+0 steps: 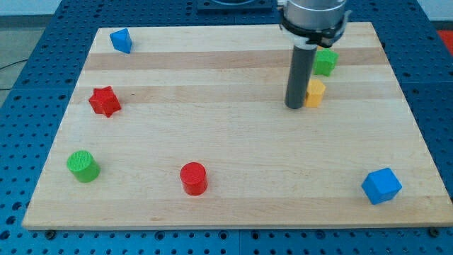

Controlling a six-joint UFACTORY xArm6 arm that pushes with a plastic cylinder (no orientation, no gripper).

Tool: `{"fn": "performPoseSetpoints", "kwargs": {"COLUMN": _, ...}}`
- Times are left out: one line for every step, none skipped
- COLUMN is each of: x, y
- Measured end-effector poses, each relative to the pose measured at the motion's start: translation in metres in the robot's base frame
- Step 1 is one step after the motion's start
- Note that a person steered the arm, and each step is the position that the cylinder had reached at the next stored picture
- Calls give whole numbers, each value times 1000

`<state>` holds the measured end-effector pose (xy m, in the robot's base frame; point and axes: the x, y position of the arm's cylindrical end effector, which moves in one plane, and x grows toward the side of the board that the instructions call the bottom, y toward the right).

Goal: Slightly push the yellow hexagon to the right side of the board

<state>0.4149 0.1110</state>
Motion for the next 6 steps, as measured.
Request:
{"fn": "performPoseSetpoints", "kwargs": {"x": 0, "y": 26}}
{"fn": "performPoseSetpoints", "kwargs": {"x": 0, "y": 40}}
{"fn": "performPoseSetpoints", "kwargs": {"x": 12, "y": 12}}
{"fn": "performPoseSetpoints", "kwargs": {"x": -7, "y": 3}}
{"fn": "performPoseSetpoints", "kwargs": {"x": -38, "y": 11}}
{"fn": "performPoseSetpoints", "kwargs": {"x": -29, "y": 31}}
